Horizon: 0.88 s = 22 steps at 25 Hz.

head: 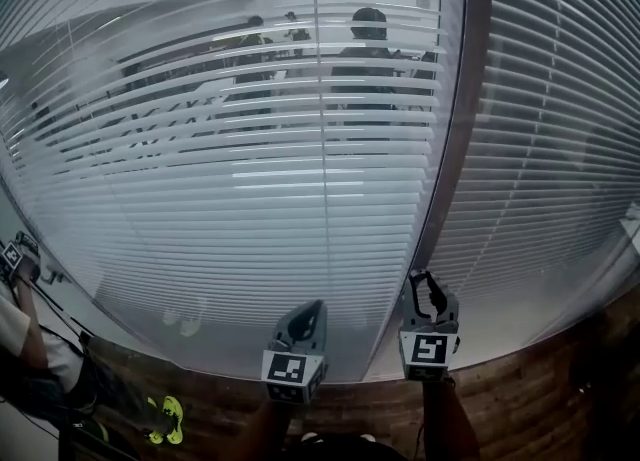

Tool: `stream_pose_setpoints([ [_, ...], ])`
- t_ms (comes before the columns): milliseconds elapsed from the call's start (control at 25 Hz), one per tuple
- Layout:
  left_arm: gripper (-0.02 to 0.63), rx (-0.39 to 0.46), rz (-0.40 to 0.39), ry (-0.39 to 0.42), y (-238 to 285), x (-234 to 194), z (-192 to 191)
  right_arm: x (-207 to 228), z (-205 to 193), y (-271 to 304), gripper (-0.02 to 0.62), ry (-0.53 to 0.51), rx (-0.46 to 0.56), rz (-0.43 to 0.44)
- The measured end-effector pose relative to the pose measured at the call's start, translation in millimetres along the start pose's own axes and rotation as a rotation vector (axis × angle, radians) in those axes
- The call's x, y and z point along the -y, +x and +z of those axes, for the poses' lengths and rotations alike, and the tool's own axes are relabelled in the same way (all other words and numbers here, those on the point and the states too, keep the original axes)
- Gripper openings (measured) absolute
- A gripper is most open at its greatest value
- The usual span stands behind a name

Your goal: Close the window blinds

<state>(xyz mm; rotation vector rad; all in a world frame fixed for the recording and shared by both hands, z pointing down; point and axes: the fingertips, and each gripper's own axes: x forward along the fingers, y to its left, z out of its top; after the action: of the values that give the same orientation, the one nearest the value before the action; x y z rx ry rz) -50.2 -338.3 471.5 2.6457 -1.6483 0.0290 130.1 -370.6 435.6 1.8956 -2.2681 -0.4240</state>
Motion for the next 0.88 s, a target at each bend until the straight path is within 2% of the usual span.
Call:
stream_pose_setpoints([
  [200, 0.000, -0.013, -0.003, -0.004, 0.0, 3.0, 1.6, -1.3, 1.4, -0.6, 0.127, -0.088, -0.017, 0.024],
  [320, 0.000, -0.024, -0.008, 0.001, -0.4, 4.0, -3.5, -3.6, 1.7, -1.2, 0.127, -0.207, -0.040, 0.027],
  [400, 0.000, -0.021, -0.012, -0.006, -0.5, 6.9, -3.4, -4.5, 2.5, -2.3, 0.127, -0.309, -0.059, 0.022],
  [600, 0.000, -0.024, -0.020, -0.004, -2.1, 10.1, -6.9, -7.5, -0.4, -2.7, 0.127, -0.637, -0.074, 0.012],
  [880, 0.000, -0.024, -0.041, 0.008, 1.1, 15.2, -10.6, -11.2, -4.3, -2.0, 0.127, -1.034, -0.048, 0.048],
])
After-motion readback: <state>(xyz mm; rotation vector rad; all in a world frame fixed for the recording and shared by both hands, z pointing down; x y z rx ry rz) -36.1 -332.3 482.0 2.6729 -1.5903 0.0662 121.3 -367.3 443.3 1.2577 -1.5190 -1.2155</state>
